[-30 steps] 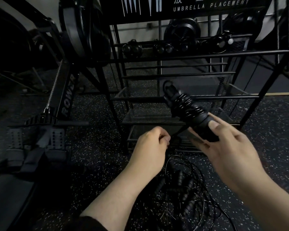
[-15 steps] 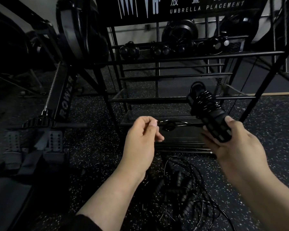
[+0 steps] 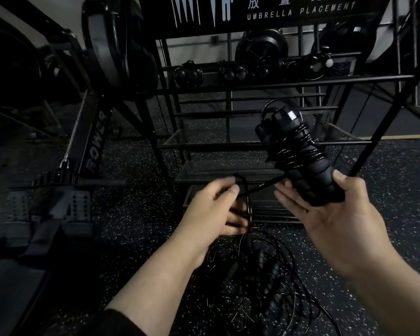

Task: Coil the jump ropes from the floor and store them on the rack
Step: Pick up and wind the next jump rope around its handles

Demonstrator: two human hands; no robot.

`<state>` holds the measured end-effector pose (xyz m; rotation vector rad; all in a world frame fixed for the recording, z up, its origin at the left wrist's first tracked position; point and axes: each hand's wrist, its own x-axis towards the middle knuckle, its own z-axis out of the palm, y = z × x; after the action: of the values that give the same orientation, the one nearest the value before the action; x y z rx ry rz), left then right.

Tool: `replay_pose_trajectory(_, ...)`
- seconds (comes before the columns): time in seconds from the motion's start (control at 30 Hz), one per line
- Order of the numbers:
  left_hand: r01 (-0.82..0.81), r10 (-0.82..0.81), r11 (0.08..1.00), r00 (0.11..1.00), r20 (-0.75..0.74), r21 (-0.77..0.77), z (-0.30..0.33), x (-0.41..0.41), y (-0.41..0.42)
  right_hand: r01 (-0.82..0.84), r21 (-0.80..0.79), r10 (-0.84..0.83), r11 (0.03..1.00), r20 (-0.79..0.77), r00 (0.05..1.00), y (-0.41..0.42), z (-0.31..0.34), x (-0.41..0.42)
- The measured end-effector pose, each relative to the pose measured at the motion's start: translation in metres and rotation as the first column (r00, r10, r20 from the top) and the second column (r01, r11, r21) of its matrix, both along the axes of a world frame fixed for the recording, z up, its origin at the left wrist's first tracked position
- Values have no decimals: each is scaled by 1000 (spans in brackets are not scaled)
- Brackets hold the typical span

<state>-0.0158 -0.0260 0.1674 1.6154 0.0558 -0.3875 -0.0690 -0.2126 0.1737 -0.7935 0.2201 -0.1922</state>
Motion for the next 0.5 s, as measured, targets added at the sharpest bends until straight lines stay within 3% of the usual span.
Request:
replay_pose_trajectory(0.07, -39, -47, 933, 973, 228, 359, -5, 7, 8, -6, -8, 6, 1000, -7, 1000, 0, 0, 1)
replay_pose_trajectory(0.13, -13, -221, 846, 901, 373, 533, -8, 11, 13, -27, -28, 26, 999, -13, 1000, 0, -2, 2)
replay_pose_trajectory(0.23, 182, -510, 757, 765, 394, 627, -4, 11, 17, -49, -32, 48, 998, -24, 999, 1, -4, 4)
replay_pose_trajectory(0.3, 180, -565, 716, 717, 408, 675, -5, 14, 23, -54, -27, 53, 998, -26, 998, 1, -7, 5)
replay_pose_trajectory(0.43, 138, -540, 722, 724, 428, 677, -2, 14, 25, -59, -10, 59, 998, -34, 998, 2, -8, 4)
replay_pose_trajectory(0.5, 37, -395, 787, 798, 456, 616, -2, 15, 24, -28, 12, 28, 1000, -38, 999, 1, -7, 3)
